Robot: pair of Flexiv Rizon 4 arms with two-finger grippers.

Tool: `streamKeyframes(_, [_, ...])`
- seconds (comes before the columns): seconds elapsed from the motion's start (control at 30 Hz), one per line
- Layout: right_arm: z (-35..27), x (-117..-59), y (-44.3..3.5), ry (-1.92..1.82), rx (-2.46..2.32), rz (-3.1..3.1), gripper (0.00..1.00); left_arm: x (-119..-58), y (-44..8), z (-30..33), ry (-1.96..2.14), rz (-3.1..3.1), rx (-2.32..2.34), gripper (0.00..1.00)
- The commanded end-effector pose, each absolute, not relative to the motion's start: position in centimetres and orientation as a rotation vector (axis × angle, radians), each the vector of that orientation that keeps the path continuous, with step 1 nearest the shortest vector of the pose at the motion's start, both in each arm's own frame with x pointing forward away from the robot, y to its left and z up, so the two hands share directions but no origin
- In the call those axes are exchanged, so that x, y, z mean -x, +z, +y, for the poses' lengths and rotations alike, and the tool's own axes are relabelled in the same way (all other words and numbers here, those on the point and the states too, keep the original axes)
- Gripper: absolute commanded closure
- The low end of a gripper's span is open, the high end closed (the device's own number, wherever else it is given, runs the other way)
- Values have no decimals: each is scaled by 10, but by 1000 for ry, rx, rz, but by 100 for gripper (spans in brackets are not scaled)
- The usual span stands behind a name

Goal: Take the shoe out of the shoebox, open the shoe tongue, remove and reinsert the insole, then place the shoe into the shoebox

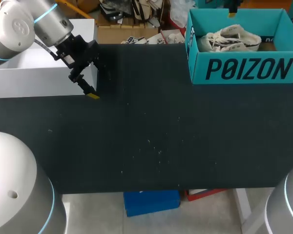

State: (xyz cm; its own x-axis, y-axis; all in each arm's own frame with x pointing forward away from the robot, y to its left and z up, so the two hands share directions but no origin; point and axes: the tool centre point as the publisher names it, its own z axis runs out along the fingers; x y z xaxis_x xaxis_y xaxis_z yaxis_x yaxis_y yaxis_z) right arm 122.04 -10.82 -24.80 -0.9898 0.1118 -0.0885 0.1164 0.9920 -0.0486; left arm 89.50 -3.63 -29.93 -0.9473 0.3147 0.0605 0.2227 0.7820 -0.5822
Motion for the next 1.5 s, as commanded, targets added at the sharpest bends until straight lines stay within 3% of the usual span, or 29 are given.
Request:
streamKeyframes(0.03, [-80,-1096,-214,-99,-188,2851,100,-895,-299,-37,885,-2820,427,0])
streamKeyframes(0.47, [-17,-992,-226,-130,-652,2738,100,-895,-299,-37,885,-2820,427,0])
streamKeyframes(0.9, [58,-938,-240,-170,-924,2659,100,-895,-299,-37,885,-2820,427,0])
streamKeyframes(1.23, [77,-910,-264,-122,-1118,2642,100,-895,-299,-37,885,-2820,427,0])
streamKeyframes(1.27, [78,-909,-265,-122,-1121,2643,94,-895,-299,-37,885,-2820,427,0])
streamKeyframes(1.33, [80,-908,-266,-110,-1143,2657,47,-895,-299,-37,885,-2820,427,0])
streamKeyframes(1.37, [80,-908,-267,-112,-1149,2670,0,-895,-299,-37,885,-2820,427,0])
streamKeyframes(1.5, [80,-907,-267,-113,-1168,2735,0,-895,-299,-37,885,-2820,427,0])
